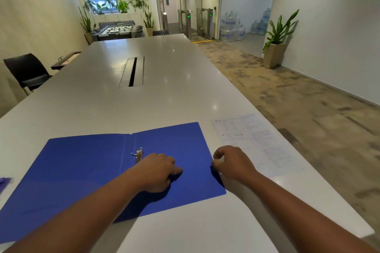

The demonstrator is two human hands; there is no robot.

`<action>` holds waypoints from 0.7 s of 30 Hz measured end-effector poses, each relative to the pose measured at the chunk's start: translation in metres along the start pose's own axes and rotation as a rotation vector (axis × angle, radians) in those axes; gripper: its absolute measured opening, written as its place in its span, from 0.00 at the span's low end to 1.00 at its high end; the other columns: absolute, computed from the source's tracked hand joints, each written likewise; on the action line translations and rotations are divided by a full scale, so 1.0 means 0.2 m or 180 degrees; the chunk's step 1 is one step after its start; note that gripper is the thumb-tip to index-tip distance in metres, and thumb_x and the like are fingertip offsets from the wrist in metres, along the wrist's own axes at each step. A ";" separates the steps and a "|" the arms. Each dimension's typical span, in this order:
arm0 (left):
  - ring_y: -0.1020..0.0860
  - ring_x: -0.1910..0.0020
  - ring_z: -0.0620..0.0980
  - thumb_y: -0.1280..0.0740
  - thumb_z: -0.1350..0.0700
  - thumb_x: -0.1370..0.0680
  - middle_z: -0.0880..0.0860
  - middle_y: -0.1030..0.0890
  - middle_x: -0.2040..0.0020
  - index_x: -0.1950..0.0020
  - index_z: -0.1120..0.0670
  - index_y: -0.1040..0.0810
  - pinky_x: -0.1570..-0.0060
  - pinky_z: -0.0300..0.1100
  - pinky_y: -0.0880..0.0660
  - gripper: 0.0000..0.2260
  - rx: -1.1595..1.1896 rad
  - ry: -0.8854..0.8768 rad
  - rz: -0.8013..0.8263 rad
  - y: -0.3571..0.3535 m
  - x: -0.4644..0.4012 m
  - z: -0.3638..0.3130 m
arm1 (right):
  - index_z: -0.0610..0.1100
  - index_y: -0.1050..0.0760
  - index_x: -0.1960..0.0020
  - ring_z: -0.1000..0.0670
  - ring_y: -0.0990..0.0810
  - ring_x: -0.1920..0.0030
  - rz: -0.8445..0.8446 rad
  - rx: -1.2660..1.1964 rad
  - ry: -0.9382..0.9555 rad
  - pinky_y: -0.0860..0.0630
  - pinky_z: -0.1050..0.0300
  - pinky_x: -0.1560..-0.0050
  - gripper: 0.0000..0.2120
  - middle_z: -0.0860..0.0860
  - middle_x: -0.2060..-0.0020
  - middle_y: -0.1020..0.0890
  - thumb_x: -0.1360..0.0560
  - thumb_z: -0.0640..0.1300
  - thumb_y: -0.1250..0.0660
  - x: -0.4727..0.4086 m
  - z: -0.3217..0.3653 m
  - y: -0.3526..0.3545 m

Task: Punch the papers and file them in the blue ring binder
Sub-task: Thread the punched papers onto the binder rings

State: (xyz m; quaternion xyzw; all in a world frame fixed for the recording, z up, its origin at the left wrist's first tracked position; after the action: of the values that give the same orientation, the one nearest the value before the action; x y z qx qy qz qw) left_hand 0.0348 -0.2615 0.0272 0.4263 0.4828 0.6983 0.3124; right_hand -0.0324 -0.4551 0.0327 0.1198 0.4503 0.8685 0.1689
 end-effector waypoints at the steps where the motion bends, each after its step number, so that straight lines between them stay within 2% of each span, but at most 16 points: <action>1: 0.27 0.38 0.54 0.43 0.51 0.19 0.48 0.25 0.36 0.29 0.43 0.26 0.47 0.47 0.30 0.19 0.0071 0.0014 0.0005 0.01 -0.03 -0.02 | 0.49 0.18 0.53 0.51 0.18 0.54 -0.0089 -0.0053 -0.0077 0.18 0.49 0.49 0.06 0.54 0.55 0.16 0.26 0.49 0.30 -0.01 -0.05 0.05; 3: 0.29 0.38 0.51 0.42 0.50 0.20 0.44 0.30 0.30 0.37 0.45 0.19 0.48 0.45 0.32 0.16 0.0141 -0.0004 0.0006 0.06 -0.10 -0.06 | 0.49 0.18 0.52 0.50 0.18 0.53 -0.0291 -0.0101 -0.0178 0.19 0.50 0.49 0.07 0.53 0.53 0.16 0.26 0.50 0.29 -0.02 -0.16 0.16; 5: 0.29 0.40 0.51 0.41 0.49 0.20 0.42 0.30 0.28 0.43 0.48 0.16 0.48 0.45 0.29 0.15 0.0116 0.0049 0.0091 0.08 -0.17 -0.10 | 0.48 0.18 0.48 0.51 0.19 0.51 -0.0414 -0.0149 -0.0247 0.21 0.53 0.47 0.09 0.52 0.48 0.16 0.26 0.50 0.29 -0.04 -0.28 0.26; 9: 0.23 0.47 0.54 0.41 0.49 0.21 0.49 0.21 0.40 0.44 0.51 0.18 0.51 0.48 0.24 0.14 -0.0083 0.0351 0.0271 0.16 -0.30 -0.18 | 0.46 0.20 0.38 0.47 0.21 0.38 -0.0472 -0.0155 -0.0426 0.24 0.52 0.40 0.18 0.50 0.37 0.20 0.26 0.51 0.28 -0.07 -0.49 0.39; 12: 0.23 0.50 0.53 0.41 0.51 0.21 0.51 0.20 0.44 0.41 0.49 0.24 0.55 0.45 0.29 0.11 -0.0022 0.0556 0.0181 0.25 -0.39 -0.22 | 0.47 0.23 0.34 0.44 0.27 0.32 -0.0524 0.0059 -0.0632 0.25 0.48 0.38 0.24 0.49 0.35 0.21 0.27 0.53 0.28 -0.09 -0.64 0.47; 14: 0.23 0.48 0.52 0.40 0.49 0.20 0.49 0.20 0.40 0.39 0.48 0.23 0.51 0.46 0.25 0.12 0.0542 0.0601 -0.0218 0.31 -0.47 -0.25 | 0.48 0.28 0.29 0.42 0.32 0.29 -0.0515 0.0339 -0.0764 0.27 0.45 0.35 0.30 0.50 0.32 0.24 0.28 0.58 0.28 -0.09 -0.71 0.50; 15: 0.23 0.43 0.51 0.40 0.48 0.19 0.48 0.22 0.36 0.35 0.48 0.24 0.46 0.46 0.24 0.14 0.0988 0.0641 -0.0413 0.32 -0.51 -0.27 | 0.49 0.30 0.27 0.42 0.34 0.28 -0.0494 0.0507 -0.0791 0.29 0.45 0.33 0.34 0.49 0.30 0.27 0.28 0.61 0.29 -0.09 -0.74 0.51; 17: 0.28 0.31 0.52 0.38 0.50 0.18 0.49 0.29 0.27 0.26 0.50 0.30 0.35 0.45 0.28 0.20 0.2108 0.0820 -0.0619 0.31 -0.57 -0.31 | 0.50 0.32 0.26 0.41 0.34 0.28 -0.0408 0.0645 -0.0816 0.31 0.45 0.33 0.37 0.49 0.28 0.31 0.30 0.65 0.30 -0.09 -0.79 0.50; 18: 0.30 0.28 0.51 0.37 0.53 0.18 0.50 0.32 0.24 0.22 0.51 0.34 0.34 0.44 0.30 0.23 0.2718 0.0954 -0.0658 0.30 -0.60 -0.34 | 0.49 0.31 0.28 0.41 0.34 0.29 -0.0344 0.0648 -0.0837 0.30 0.45 0.33 0.37 0.49 0.30 0.31 0.31 0.66 0.30 -0.10 -0.82 0.49; 19: 0.31 0.27 0.51 0.36 0.56 0.19 0.51 0.33 0.22 0.20 0.52 0.37 0.35 0.43 0.31 0.26 0.3313 0.1115 -0.0688 0.29 -0.63 -0.36 | 0.48 0.28 0.31 0.40 0.33 0.31 -0.0285 0.0681 -0.0844 0.29 0.45 0.34 0.36 0.49 0.33 0.29 0.32 0.67 0.30 -0.10 -0.85 0.47; 21: 0.29 0.31 0.52 0.36 0.60 0.20 0.53 0.32 0.24 0.20 0.55 0.40 0.42 0.42 0.31 0.28 0.4232 0.1554 -0.0646 0.25 -0.67 -0.39 | 0.47 0.25 0.39 0.40 0.30 0.34 -0.0217 0.0842 -0.0795 0.27 0.46 0.37 0.33 0.48 0.39 0.25 0.32 0.71 0.31 -0.11 -0.88 0.46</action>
State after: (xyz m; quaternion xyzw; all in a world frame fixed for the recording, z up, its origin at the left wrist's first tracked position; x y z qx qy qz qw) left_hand 0.0235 -0.4240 0.0225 0.3109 0.8996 0.2992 -0.0671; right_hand -0.0933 -0.6436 0.0074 0.2325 0.5399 0.7739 0.2355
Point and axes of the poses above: each hand's wrist, its own x-axis away from the middle knuckle, its own y-axis out of the back of the hand, z = x × y, the point moved 10 cm from there along -x, towards the middle knuckle
